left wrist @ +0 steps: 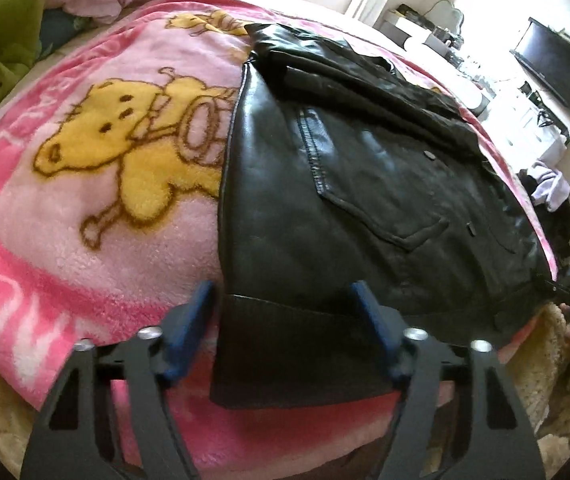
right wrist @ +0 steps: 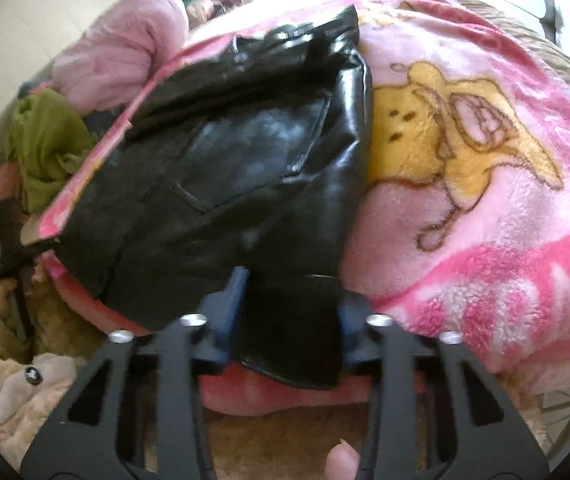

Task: Fold large clothes
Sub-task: 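Grasp the jacket hem with both tools and lift it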

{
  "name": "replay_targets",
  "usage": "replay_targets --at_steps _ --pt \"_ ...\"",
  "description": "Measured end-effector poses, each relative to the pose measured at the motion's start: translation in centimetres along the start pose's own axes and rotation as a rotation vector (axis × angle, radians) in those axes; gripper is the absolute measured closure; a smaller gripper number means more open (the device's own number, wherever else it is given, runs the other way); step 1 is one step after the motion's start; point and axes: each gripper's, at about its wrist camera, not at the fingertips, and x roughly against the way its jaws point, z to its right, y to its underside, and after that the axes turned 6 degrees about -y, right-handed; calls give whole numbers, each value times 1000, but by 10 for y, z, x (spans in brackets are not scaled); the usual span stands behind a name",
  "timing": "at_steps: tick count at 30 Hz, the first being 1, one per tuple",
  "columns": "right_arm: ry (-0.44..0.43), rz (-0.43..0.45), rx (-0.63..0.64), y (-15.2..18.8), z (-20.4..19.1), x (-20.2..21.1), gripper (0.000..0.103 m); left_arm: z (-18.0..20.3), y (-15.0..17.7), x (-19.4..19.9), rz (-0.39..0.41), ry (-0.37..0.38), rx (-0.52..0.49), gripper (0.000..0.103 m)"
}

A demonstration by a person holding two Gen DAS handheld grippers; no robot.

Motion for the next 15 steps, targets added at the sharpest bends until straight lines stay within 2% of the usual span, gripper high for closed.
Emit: replay_targets --at_steps 2,3,4,8,11,15 --pt "-57 60 -11 -3 -1 11 91 3 0 2 0 -1 -6 59" --pt "-73 81 -10 -5 -3 15 93 6 -1 3 5 -3 -21 62" --pt "-92 112 -6 -8 -6 21 95 8 -2 5 10 -2 -25 70" --pt "-128 184 1 -24 -16 33 97 5 -13 19 54 49 -5 88" --pt "-149 230 5 -38 -22 40 98 2 -27 31 90 106 20 90" --pt "-190 296 -42 -63 -20 47 98 8 -53 46 152 145 22 90"
